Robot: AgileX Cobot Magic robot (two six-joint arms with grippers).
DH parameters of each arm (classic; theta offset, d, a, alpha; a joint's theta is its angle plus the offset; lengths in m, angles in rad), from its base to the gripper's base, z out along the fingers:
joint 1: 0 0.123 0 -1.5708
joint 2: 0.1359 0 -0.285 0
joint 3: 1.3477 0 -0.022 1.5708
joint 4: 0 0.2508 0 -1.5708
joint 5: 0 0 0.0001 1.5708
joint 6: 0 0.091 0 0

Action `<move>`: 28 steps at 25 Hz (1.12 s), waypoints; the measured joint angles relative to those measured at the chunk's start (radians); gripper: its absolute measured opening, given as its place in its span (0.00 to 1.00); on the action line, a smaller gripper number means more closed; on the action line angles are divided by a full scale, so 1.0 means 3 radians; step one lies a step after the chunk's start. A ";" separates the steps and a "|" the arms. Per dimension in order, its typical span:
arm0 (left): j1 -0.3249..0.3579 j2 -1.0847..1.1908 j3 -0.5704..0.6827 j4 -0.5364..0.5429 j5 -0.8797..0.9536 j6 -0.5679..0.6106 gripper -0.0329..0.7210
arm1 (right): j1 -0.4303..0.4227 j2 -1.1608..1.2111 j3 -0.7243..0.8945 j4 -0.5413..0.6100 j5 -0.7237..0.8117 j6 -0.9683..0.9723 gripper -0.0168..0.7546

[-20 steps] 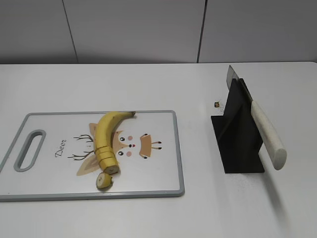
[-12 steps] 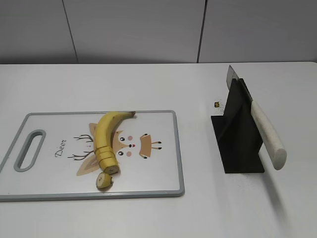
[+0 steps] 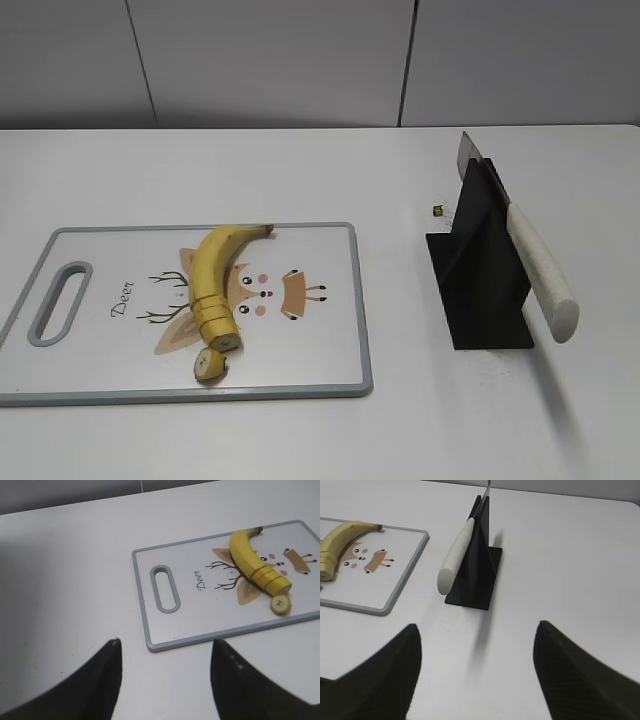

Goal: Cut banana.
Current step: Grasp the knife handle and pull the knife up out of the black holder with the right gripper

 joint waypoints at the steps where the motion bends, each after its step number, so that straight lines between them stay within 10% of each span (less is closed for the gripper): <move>1: 0.0000 0.0000 0.0000 0.0000 0.0000 0.0000 0.77 | 0.0000 0.0000 0.0000 -0.0003 0.0000 -0.0011 0.71; 28: 0.0000 0.0000 0.0000 0.0000 -0.0002 0.0000 0.77 | 0.0000 0.0025 0.0000 0.0165 -0.0063 0.0070 0.71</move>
